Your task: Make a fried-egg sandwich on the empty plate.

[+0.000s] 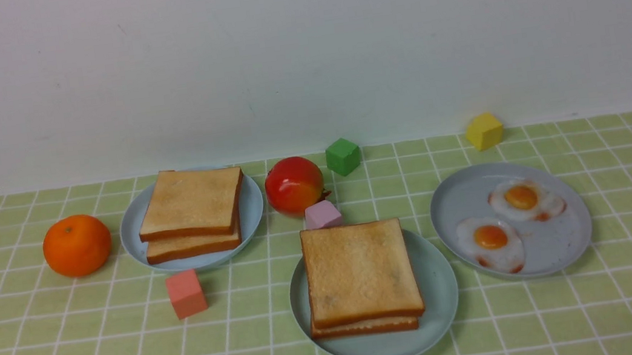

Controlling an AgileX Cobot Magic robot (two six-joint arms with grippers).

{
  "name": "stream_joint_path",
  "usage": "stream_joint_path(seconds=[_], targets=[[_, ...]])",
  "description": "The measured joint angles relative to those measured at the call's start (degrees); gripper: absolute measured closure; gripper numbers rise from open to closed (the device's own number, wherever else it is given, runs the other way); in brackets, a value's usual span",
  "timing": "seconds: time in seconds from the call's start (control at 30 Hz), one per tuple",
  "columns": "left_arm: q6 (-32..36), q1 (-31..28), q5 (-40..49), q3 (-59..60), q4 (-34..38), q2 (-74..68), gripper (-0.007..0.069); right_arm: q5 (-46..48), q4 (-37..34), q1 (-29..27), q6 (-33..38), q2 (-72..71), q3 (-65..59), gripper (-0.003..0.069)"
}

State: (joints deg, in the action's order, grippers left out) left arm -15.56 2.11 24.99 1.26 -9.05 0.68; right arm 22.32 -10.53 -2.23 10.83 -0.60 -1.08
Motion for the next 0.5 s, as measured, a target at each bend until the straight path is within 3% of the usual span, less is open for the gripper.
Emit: stream_joint_path(seconds=[0.5], targets=[[0.0,0.0,0.0,0.0,0.0,0.0,0.0587,0.0,0.2,0.0,0.0,0.0,0.0,0.0543]])
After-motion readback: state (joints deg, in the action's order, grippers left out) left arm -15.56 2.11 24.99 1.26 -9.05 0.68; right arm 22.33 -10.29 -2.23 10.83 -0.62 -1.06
